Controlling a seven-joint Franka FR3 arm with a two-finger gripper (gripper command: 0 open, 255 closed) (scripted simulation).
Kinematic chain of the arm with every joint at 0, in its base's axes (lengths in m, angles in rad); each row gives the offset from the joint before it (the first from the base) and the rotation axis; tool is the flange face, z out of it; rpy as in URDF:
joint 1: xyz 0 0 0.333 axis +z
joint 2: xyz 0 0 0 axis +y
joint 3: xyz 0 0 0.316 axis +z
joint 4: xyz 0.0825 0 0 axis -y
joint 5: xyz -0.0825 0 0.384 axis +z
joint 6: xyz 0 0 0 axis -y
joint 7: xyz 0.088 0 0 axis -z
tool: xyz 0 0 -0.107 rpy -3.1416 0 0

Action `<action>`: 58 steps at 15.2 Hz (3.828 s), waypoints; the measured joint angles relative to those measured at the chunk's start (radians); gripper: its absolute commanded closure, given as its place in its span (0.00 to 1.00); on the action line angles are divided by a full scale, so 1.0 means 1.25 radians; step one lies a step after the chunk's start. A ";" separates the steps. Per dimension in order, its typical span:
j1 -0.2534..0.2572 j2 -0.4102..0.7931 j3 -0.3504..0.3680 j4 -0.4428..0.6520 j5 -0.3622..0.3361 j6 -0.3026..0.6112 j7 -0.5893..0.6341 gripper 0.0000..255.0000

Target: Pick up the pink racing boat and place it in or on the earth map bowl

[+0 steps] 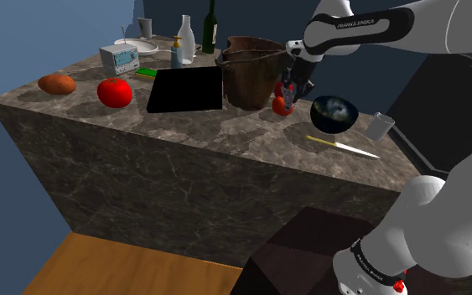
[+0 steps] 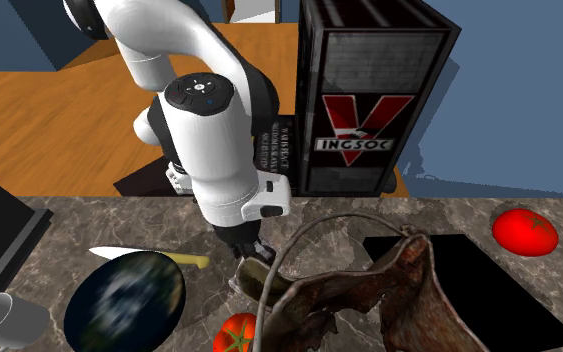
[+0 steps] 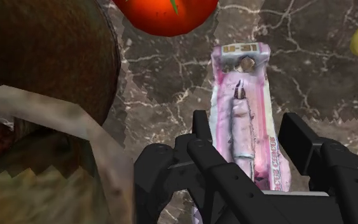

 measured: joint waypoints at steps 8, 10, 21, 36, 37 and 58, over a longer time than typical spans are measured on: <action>0.001 -0.011 0.002 0.075 -0.006 -0.087 0.001 1.00; 0.002 -0.013 0.004 0.095 -0.007 -0.108 0.005 1.00; -0.020 -0.039 -0.020 0.163 -0.016 -0.194 -0.044 1.00; -0.144 0.001 -0.194 0.215 0.036 -0.215 -0.350 1.00; -0.154 0.023 -0.208 0.231 0.054 -0.217 -0.376 1.00; -0.168 0.032 -0.224 0.086 0.067 -0.067 -0.417 1.00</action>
